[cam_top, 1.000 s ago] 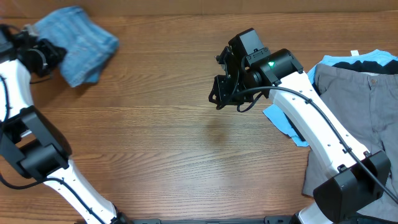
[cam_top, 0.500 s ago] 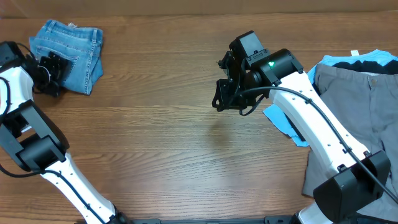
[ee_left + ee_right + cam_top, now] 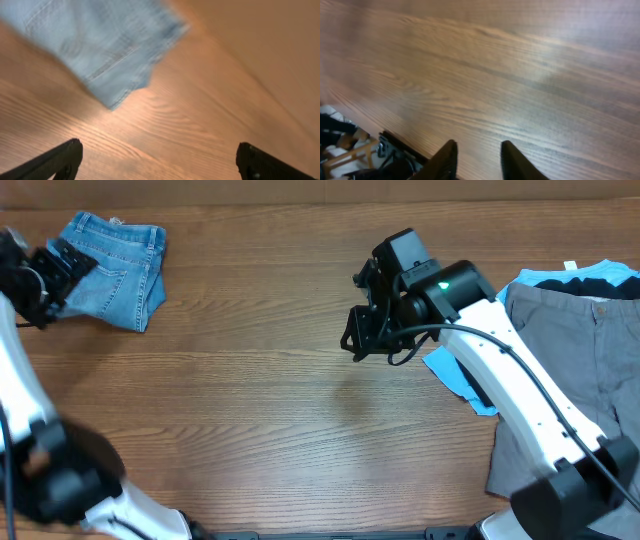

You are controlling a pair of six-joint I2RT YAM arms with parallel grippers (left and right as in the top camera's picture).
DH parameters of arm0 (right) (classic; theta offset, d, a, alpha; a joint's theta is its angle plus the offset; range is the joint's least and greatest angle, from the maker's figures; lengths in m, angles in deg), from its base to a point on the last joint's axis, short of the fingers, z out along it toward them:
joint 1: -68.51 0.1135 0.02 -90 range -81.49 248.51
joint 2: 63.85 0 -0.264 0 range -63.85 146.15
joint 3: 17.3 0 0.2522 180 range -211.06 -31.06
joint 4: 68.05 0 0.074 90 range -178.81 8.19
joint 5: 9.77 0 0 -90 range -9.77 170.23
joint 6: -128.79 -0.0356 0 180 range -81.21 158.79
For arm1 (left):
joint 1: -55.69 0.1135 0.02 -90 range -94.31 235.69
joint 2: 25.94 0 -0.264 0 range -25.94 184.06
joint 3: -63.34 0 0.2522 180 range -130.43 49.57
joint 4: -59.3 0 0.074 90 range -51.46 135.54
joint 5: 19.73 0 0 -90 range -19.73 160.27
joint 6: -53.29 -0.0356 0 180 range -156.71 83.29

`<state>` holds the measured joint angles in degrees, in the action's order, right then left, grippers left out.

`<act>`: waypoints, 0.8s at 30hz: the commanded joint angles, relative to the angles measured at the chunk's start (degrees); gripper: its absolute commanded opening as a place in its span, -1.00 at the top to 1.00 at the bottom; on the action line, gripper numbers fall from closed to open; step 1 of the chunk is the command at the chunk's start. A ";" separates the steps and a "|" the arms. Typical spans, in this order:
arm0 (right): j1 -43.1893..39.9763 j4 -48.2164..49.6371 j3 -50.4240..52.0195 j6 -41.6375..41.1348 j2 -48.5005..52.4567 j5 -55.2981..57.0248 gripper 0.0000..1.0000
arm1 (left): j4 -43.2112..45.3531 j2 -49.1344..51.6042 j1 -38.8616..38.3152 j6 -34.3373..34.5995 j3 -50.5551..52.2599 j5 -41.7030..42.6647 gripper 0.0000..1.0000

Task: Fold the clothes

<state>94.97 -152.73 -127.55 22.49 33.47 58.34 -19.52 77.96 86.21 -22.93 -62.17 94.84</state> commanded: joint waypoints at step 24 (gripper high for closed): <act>-0.92 -6.93 -18.03 -1.73 -44.68 17.53 -1.00 | -26.14 -42.62 -39.19 -2.38 -0.83 -22.67 -1.00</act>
<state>94.31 -158.91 -145.60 20.83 -10.35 74.98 -45.68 34.57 47.42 -27.85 -63.35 73.38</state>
